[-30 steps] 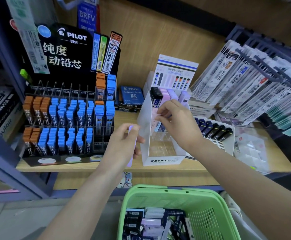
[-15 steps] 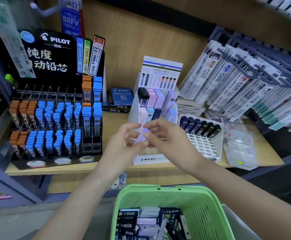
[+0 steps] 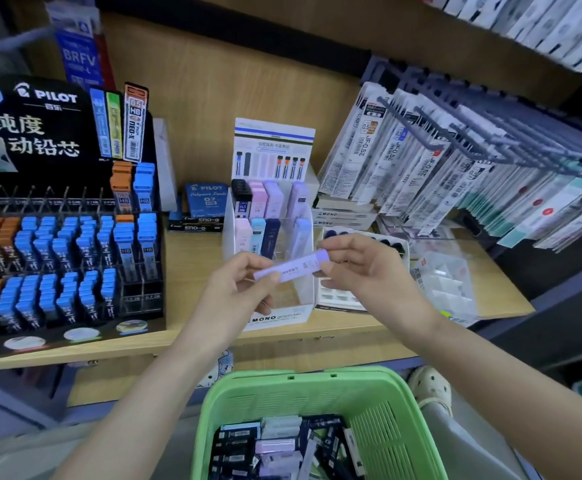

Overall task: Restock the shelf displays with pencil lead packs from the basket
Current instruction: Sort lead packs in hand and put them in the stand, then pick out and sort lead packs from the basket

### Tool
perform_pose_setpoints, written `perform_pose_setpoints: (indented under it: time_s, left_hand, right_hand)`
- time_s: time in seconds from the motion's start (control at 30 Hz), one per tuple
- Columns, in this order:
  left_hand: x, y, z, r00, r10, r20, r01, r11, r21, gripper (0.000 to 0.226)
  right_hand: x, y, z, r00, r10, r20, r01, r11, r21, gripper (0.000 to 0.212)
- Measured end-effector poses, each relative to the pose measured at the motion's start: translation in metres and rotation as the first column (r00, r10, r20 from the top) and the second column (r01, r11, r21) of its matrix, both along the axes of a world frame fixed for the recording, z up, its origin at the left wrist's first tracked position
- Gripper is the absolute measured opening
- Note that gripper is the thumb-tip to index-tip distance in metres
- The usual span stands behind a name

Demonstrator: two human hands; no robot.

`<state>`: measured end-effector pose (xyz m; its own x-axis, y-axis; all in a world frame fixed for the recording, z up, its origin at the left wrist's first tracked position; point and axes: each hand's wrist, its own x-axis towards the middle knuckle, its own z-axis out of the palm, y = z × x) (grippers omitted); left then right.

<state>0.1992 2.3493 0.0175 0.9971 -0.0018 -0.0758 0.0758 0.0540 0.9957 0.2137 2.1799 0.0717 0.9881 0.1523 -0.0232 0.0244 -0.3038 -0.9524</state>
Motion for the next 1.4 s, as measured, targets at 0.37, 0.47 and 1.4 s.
perform_pose_setpoints:
  time_s: [0.37, 0.47, 1.4]
  left_hand:
    - [0.03, -0.023, 0.009, 0.927, 0.015, 0.375, -0.208, 0.852, 0.48, 0.02]
    - [0.047, -0.012, 0.013, 0.897, -0.043, 0.439, -0.276, 0.723, 0.633, 0.026]
    - [0.1, 0.015, 0.013, 0.796, -0.356, 0.49, -0.379, 0.339, 0.861, 0.023]
  right_hand:
    - [0.039, -0.035, 0.013, 0.955, -0.125, 0.269, 0.172, 0.972, -0.161, 0.013]
    - [0.062, -0.033, 0.016, 0.902, -0.136, 0.409, 0.246, 0.942, -0.229, 0.009]
    - [0.143, 0.006, 0.007, 0.774, 0.553, 0.308, 0.045, 0.438, -0.898, 0.031]
